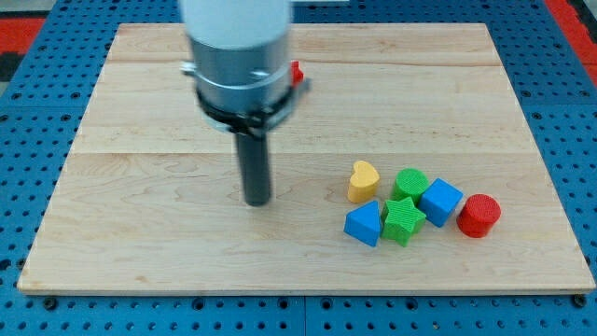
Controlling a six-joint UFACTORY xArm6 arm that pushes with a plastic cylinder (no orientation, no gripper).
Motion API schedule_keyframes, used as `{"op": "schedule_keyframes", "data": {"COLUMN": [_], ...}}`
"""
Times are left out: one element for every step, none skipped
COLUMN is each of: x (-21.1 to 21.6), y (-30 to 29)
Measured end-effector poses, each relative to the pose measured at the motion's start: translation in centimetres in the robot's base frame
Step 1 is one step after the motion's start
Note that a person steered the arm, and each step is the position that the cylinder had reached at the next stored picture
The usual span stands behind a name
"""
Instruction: Push the hexagon into the triangle
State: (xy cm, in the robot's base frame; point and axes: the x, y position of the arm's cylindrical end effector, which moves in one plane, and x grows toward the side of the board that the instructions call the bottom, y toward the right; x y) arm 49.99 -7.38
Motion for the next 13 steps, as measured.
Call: {"op": "schedule_keyframes", "data": {"x": [-5.5, -13.8, -21.7, -28.0, -24.0, -16.6, -15.1, -14.3, -6.1, -1.3, -2.0, -1.5, 1.1], "y": [-5.2, -8.4, -9.6, -6.9, 1.0, 3.4, 7.4, 7.3, 8.1, 11.7, 4.9, 2.3, 6.6]}}
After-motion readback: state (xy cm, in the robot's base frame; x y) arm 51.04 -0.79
